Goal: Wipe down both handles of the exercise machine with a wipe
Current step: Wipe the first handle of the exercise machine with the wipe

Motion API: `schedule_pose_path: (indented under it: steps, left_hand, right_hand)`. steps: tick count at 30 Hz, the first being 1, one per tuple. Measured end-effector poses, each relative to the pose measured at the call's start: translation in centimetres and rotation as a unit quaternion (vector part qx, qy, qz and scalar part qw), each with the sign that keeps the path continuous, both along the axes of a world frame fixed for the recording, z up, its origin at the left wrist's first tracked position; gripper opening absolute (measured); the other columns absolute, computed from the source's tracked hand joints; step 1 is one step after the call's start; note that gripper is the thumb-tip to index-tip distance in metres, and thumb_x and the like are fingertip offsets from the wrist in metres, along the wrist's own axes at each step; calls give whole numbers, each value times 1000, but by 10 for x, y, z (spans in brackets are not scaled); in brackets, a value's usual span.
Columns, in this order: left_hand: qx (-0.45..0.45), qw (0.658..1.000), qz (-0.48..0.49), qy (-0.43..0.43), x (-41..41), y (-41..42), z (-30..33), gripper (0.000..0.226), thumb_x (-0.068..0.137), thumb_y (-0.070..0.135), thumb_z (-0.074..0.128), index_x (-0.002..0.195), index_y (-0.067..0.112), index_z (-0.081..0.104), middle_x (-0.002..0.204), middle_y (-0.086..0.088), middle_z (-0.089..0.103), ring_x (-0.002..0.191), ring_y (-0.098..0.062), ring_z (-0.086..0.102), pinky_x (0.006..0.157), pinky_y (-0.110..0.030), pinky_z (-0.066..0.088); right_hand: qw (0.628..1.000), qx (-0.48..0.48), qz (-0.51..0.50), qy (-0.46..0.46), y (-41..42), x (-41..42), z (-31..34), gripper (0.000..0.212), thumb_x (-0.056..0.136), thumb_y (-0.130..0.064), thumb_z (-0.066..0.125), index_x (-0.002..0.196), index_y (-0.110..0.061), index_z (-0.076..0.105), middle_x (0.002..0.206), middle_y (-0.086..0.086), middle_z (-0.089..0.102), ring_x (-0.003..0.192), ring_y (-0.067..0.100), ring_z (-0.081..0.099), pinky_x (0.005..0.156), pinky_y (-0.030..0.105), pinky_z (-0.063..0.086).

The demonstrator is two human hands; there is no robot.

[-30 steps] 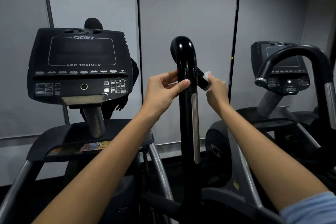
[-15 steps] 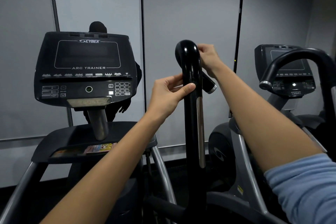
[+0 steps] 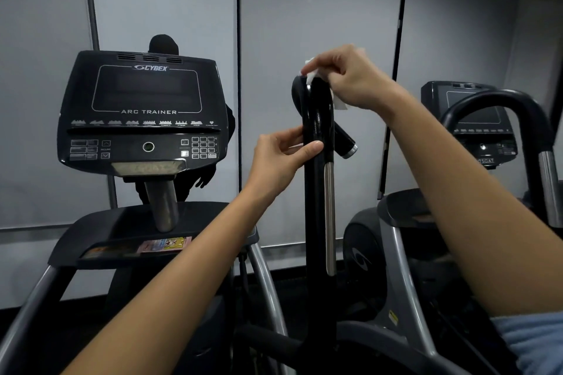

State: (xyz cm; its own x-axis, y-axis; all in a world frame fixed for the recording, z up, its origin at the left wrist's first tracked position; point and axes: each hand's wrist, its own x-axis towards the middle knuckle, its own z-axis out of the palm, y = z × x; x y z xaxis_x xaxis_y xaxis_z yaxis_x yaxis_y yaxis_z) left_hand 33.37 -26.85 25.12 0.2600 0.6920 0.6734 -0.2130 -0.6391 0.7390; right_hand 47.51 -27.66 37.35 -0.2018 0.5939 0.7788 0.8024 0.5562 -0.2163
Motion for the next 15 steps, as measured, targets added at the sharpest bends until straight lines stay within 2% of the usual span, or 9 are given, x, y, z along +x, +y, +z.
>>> schedule_pose_path:
  steps: [2, 3, 4, 6, 7, 9, 11, 13, 15]
  left_hand:
    - [-7, 1000, 4, 2, 0, -2, -1, 37, 83, 6, 67, 120, 6, 61, 107, -8, 70, 96, -12, 68, 93, -29, 52]
    - [-8, 1000, 9, 6, 0, -3, -1, 36, 84, 7, 67, 120, 6, 61, 107, -8, 70, 97, -14, 68, 93, -32, 52]
    - [-6, 1000, 16, 13, 1, -4, 0, 36, 85, 8, 66, 120, 7, 61, 108, -9, 70, 97, -16, 68, 94, -33, 52]
    - [10, 998, 37, 43, 0, -6, -2, 39, 84, 13, 68, 122, 10, 61, 111, -7, 69, 94, -17, 69, 91, -33, 53]
    - [18, 996, 49, 66, 0, -8, -4, 41, 82, 15, 71, 121, 11, 61, 111, -6, 69, 91, -15, 70, 88, -31, 54]
    - [17, 992, 65, 107, -1, -9, -12, 38, 77, 20, 76, 114, 16, 65, 104, -3, 71, 85, -12, 71, 78, -23, 55]
    - [-14, 991, 63, 115, -1, -11, -22, 27, 76, 24, 77, 101, 20, 69, 94, -4, 73, 83, -12, 70, 70, -20, 53]
    - [-22, 992, 65, 109, -1, -11, -28, 20, 76, 25, 76, 94, 21, 68, 91, -4, 73, 87, -15, 70, 74, -25, 55]
    - [-15, 991, 70, 112, 0, -10, -29, 20, 76, 25, 76, 94, 20, 68, 91, -3, 73, 93, -17, 69, 84, -33, 56]
  right_hand:
    - [999, -11, -19, -30, -13, -4, 9, 38, 87, 7, 39, 104, -11, 68, 79, -2, 62, 58, -19, 52, 59, -2, 37]
    - [999, 3, -26, -24, -13, -8, 15, 39, 85, 7, 39, 106, -10, 68, 81, 2, 63, 56, -18, 52, 58, -1, 38]
    - [999, 29, -37, -7, -9, -12, 20, 40, 85, 7, 39, 108, -8, 67, 88, 6, 65, 63, -13, 55, 64, 3, 43]
    - [995, 67, -77, 24, 7, -21, 29, 37, 87, 3, 40, 114, -6, 64, 105, 12, 66, 84, 10, 60, 83, 24, 49]
    - [994, 55, -98, 16, 14, -25, 33, 34, 89, 0, 42, 115, -7, 63, 110, 12, 65, 87, 18, 57, 82, 27, 48]
    - [990, -9, -133, -47, 28, -31, 39, 28, 92, -5, 46, 115, -5, 62, 113, 12, 64, 90, 22, 57, 77, 25, 44]
    - [978, -76, -162, -104, 34, -35, 44, 26, 89, -10, 55, 112, -6, 65, 114, 13, 64, 102, 24, 59, 85, 28, 46]
    - [970, -106, -175, -133, 35, -38, 44, 25, 86, -12, 61, 109, -6, 67, 114, 13, 66, 107, 25, 59, 93, 35, 47]
    - [966, -96, -185, -152, 31, -41, 39, 23, 86, -6, 59, 107, -6, 68, 114, 13, 65, 107, 27, 59, 91, 35, 48]
